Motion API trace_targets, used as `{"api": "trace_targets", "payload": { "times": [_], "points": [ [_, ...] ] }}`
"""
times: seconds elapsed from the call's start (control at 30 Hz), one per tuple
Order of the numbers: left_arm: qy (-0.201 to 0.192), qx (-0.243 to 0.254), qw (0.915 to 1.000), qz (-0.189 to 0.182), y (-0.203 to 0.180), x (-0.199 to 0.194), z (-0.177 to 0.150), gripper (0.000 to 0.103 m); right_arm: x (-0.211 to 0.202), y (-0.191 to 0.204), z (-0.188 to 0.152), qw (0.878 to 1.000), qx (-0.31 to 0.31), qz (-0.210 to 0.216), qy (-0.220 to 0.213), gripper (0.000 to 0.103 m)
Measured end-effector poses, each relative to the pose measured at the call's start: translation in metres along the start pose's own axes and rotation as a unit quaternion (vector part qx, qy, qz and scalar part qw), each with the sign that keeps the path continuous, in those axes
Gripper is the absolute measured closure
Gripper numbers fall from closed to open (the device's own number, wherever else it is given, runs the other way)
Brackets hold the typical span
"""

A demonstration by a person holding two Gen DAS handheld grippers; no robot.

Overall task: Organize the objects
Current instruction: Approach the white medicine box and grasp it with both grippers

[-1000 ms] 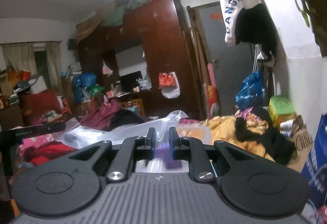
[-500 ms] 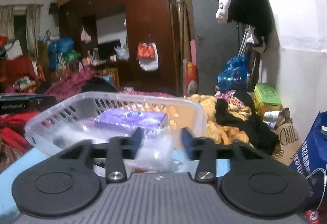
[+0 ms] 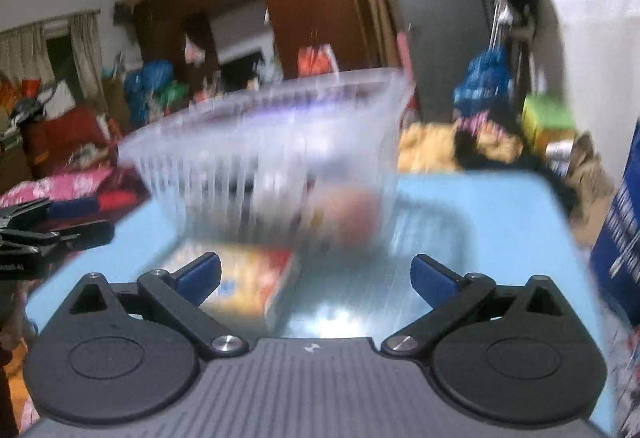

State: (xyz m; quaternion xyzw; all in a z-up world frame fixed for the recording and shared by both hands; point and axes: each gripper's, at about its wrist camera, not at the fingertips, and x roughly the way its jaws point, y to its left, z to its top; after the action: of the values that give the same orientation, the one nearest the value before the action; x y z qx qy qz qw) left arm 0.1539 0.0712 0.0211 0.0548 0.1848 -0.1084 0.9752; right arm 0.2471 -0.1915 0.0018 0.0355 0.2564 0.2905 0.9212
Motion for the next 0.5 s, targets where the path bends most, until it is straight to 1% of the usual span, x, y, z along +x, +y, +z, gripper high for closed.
{"api": "trace_targets", "payload": {
  "times": [0.1,0.17,0.27,0.37,0.4,0.47,0.5],
  "points": [
    [0.020,0.005,0.9997,-0.012,-0.008,0.007,-0.015,0.019,0.008,0.007,-0.003,1.000,-0.012,0.015,0.017,0.000],
    [0.030,0.009,0.9994,-0.015,-0.009,0.009,-0.018,0.019,0.010,0.014,-0.004,0.999,-0.027,0.023,0.025,0.000],
    [0.053,0.016,0.9982,-0.022,-0.009,0.015,-0.019,0.019,0.014,0.021,-0.006,0.998,-0.052,0.024,0.037,0.000],
    [0.055,0.010,0.9983,-0.016,-0.011,0.019,-0.020,0.019,0.020,0.027,-0.008,0.996,-0.065,0.029,0.051,0.005],
    [0.064,0.007,0.9978,-0.016,-0.012,0.023,-0.019,0.019,0.021,0.028,-0.012,0.996,-0.066,0.028,0.055,0.008],
    [0.085,0.004,0.9962,-0.021,-0.013,0.031,-0.018,0.020,0.020,0.029,-0.014,0.996,-0.064,0.030,0.057,0.009],
    [0.088,0.003,0.9959,-0.024,-0.013,0.032,-0.018,0.021,0.021,0.028,-0.015,0.996,-0.064,0.032,0.058,0.011]
  ]
}}
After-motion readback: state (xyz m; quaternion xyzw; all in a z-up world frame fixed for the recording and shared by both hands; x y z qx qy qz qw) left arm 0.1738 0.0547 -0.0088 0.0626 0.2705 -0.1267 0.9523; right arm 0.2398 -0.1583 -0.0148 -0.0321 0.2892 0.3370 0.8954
